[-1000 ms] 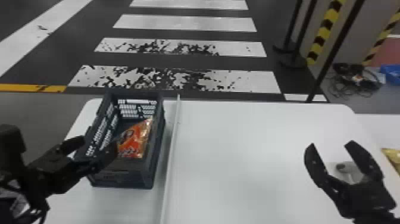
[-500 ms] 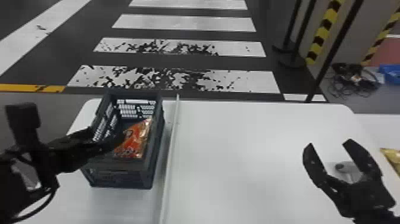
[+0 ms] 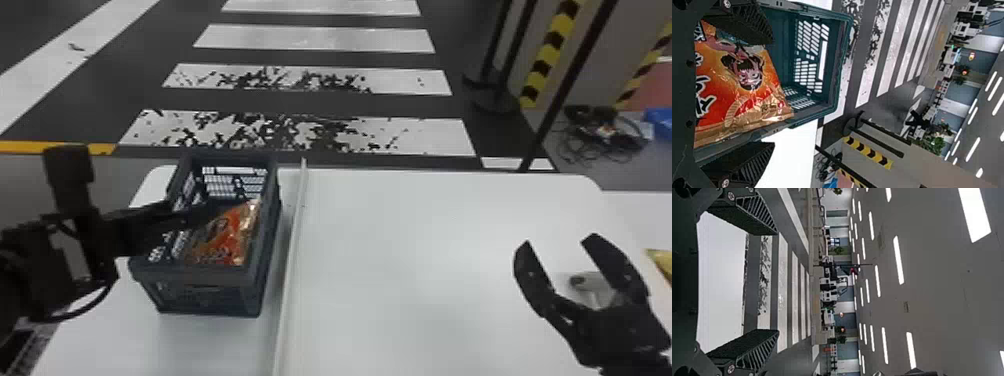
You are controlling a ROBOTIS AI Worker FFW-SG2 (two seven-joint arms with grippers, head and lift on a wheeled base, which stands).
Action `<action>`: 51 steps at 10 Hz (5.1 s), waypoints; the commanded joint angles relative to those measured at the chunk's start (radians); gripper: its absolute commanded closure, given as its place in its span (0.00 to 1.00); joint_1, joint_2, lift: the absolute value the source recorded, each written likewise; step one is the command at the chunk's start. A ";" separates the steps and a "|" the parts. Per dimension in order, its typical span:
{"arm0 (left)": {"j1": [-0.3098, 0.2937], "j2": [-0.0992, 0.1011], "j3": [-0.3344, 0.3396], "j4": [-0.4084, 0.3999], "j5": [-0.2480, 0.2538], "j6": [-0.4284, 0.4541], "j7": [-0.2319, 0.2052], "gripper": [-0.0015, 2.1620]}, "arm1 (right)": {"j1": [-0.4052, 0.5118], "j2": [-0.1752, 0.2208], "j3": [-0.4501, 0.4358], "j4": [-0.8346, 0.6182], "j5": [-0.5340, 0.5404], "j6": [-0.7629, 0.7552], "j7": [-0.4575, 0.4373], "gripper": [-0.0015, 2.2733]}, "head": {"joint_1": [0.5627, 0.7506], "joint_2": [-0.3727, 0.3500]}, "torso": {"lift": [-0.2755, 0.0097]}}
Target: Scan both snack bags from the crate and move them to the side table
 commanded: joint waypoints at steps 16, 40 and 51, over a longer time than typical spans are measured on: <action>-0.402 -0.003 -0.167 0.250 -0.045 0.385 0.120 0.04 | 0.029 0.000 0.005 -0.015 -0.017 -0.078 0.014 0.05 | 0.70 0.51 | 0.63; -0.347 -0.089 -0.199 0.428 -0.240 0.366 0.103 0.99 | -0.019 -0.067 0.026 0.023 -0.069 -0.118 0.009 0.05 | 0.70 0.49 | 0.63; -0.250 -0.111 -0.178 0.037 -0.142 0.468 0.278 0.99 | 0.006 -0.064 0.011 0.006 -0.075 -0.115 0.005 0.05 | 0.70 0.44 | 0.63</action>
